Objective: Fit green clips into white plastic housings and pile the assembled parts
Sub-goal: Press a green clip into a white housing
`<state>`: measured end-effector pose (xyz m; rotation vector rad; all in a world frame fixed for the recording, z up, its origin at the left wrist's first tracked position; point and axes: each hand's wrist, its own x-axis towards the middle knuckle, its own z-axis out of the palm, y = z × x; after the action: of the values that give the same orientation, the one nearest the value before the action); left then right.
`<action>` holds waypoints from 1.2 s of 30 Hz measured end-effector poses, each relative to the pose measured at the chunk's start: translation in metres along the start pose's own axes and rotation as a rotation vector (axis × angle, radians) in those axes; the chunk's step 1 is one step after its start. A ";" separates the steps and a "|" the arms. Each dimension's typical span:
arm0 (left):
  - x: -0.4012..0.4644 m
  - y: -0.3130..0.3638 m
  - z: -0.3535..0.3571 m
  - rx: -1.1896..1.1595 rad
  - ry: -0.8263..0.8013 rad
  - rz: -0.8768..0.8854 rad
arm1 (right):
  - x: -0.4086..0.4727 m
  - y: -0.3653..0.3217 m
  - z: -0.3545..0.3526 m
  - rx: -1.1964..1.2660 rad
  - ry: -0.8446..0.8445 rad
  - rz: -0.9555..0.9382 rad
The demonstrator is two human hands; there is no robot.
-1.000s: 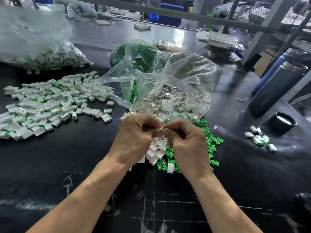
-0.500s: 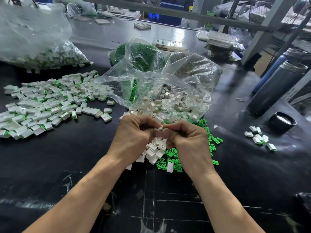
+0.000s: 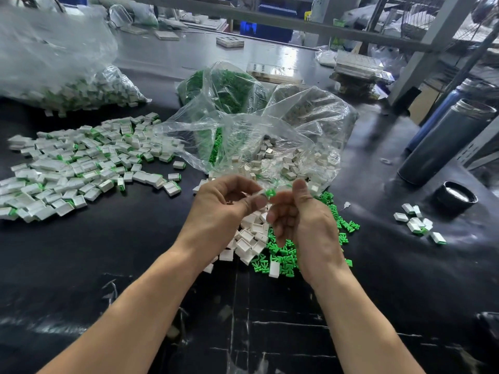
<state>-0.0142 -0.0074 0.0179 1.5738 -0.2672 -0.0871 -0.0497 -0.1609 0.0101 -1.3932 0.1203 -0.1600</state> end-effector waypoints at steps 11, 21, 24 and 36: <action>-0.002 -0.001 0.012 -0.024 -0.160 0.027 | -0.001 0.009 0.019 -0.090 0.127 0.073; -0.005 -0.001 0.016 0.010 -0.128 0.047 | 0.006 0.022 0.028 -0.180 0.240 -0.088; -0.006 -0.001 0.016 -0.012 -0.127 0.040 | 0.006 0.024 0.028 -0.133 0.226 -0.110; -0.005 -0.003 0.020 0.037 -0.101 0.072 | 0.005 0.024 0.025 -0.118 0.229 -0.110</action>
<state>-0.0236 -0.0254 0.0137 1.5967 -0.4062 -0.1068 -0.0394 -0.1336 -0.0091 -1.4961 0.2470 -0.4099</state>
